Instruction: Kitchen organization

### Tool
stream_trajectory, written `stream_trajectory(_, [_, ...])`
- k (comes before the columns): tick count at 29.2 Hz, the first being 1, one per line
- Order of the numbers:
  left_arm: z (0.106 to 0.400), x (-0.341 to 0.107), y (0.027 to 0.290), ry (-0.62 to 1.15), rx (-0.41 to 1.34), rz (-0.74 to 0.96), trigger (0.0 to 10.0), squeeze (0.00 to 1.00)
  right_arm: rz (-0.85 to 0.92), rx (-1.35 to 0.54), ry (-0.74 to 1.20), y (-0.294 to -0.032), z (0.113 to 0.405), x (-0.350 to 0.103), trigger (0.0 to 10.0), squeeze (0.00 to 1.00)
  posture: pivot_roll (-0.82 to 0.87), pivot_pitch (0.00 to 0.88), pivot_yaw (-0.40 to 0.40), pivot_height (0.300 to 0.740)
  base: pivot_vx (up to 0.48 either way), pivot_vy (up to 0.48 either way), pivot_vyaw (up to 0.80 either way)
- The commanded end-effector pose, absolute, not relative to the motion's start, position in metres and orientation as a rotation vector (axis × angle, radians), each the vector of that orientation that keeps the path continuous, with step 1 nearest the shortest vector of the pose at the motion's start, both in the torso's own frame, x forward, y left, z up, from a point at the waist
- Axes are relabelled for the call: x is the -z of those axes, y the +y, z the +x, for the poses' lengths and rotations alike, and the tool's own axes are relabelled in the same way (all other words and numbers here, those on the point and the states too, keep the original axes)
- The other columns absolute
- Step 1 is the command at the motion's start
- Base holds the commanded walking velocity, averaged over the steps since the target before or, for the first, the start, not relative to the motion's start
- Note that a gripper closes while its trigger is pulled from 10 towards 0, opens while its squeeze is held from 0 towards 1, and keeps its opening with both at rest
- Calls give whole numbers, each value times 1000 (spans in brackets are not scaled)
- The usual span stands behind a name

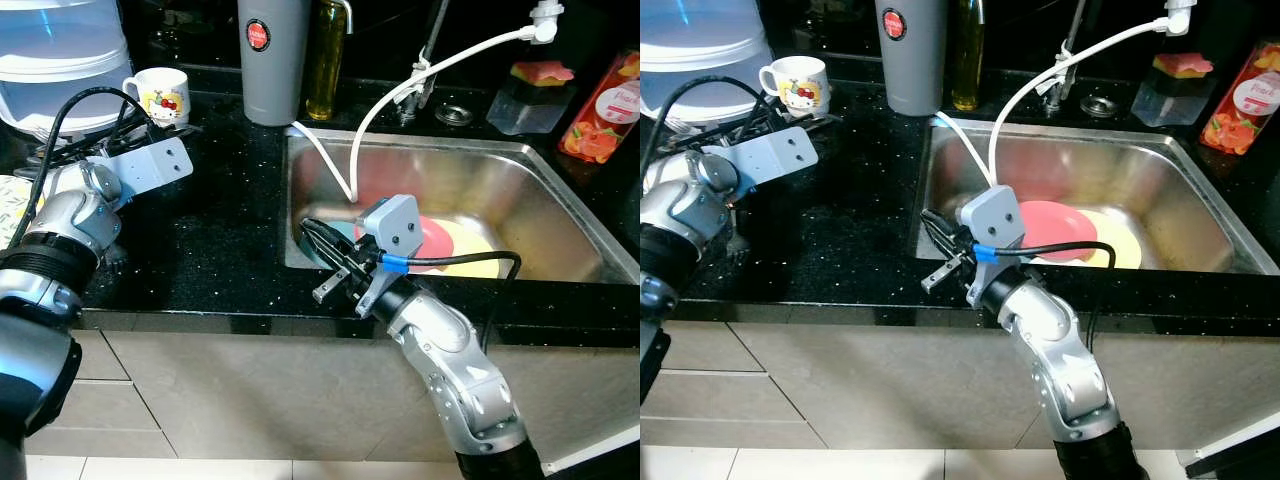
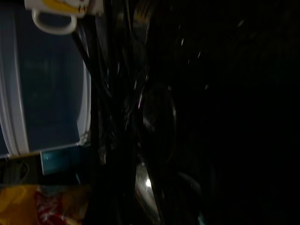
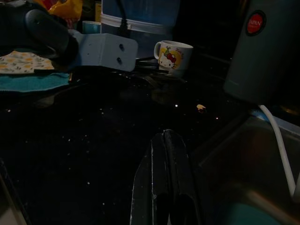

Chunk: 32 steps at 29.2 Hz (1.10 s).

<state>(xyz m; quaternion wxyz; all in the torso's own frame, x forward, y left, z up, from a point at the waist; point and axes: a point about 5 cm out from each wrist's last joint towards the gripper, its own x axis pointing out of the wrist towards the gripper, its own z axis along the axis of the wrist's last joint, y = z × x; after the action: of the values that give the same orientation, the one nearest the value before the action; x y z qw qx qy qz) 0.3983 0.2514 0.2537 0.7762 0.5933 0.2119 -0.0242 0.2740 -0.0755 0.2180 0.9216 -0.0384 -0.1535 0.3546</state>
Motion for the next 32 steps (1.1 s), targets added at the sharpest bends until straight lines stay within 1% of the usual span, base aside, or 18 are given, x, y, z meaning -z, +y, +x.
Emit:
stream_trajectory(1, [403,-251,242,437,84,1302,9059,0,-99,-722,-308,-81,273,-218,10000,0,268,47,-9,740,0,0,0])
stream_trajectory(2, [403,-251,242,437,84,1302,9059,0,-99,-722,-308,-81,273,-218,10000,0,268,47,-9,740,0,0,0])
stream_trajectory(3, [404,-250,239,427,97,1303,7255,0,-128,-705,-316,-84,275,-218,10000,0,268,48,-12,740,0,0,0])
stream_trajectory(5, [404,-249,238,424,102,1304,7255,0,-137,-699,-319,-85,275,-218,10000,0,268,48,-12,740,0,0,0])
stream_trajectory(6, [405,-248,238,423,103,1307,5529,0,-158,-678,-329,-89,278,-220,10000,0,266,48,-12,740,0,0,0])
stream_trajectory(7, [405,-248,238,423,103,1307,5529,0,-158,-678,-329,-89,278,-220,10000,0,266,48,-12,740,0,0,0])
stream_trajectory(8, [405,-248,238,423,103,1307,3255,0,-161,-670,-334,-91,280,-222,10000,0,264,48,-12,740,0,0,0])
stream_trajectory(9, [406,-247,238,420,100,1312,1961,0,-171,-660,-342,-95,281,-224,10000,0,263,47,-12,740,0,0,0])
stream_trajectory(10, [406,-247,238,420,100,1312,1961,0,-171,-660,-342,-95,281,-224,10000,0,263,47,-12,740,0,0,0])
stream_trajectory(11, [406,-247,238,419,99,1312,0,0,-174,-658,-344,-96,281,-225,10000,0,261,47,-13,740,0,0,0])
stream_trajectory(16, [407,-247,238,409,91,1318,0,0,-180,-652,-349,-99,282,-228,10000,0,258,45,-13,740,0,0,0])
stream_trajectory(23, [411,-255,232,301,68,1322,0,0,-168,-659,-361,-97,281,-231,10000,0,257,44,-15,740,0,0,0])
stream_trajectory(26, [414,-266,221,179,71,1282,0,0,-161,-659,-365,-96,281,-232,10000,0,254,44,-19,740,0,0,0])
stream_trajectory(27, [414,-266,221,179,71,1282,0,0,-161,-659,-365,-96,281,-232,10000,0,254,44,-19,740,0,0,0])
stream_trajectory(29, [416,-280,206,52,90,1212,0,0,-156,-659,-369,-95,282,-233,10000,0,248,44,-22,740,0,0,0])
stream_trajectory(30, [416,-285,201,7,103,1178,10000,0,-154,-660,-370,-94,282,-233,10000,0,248,44,-23,740,0,0,0])
stream_trajectory(31, [416,-292,193,-58,109,1121,10000,0,-153,-659,-372,-94,282,-234,10000,0,247,44,-24,740,0,0,0])
stream_trajectory(32, [416,-292,193,-58,109,1121,10000,0,-153,-659,-372,-94,282,-234,10000,0,247,44,-24,740,0,0,0])
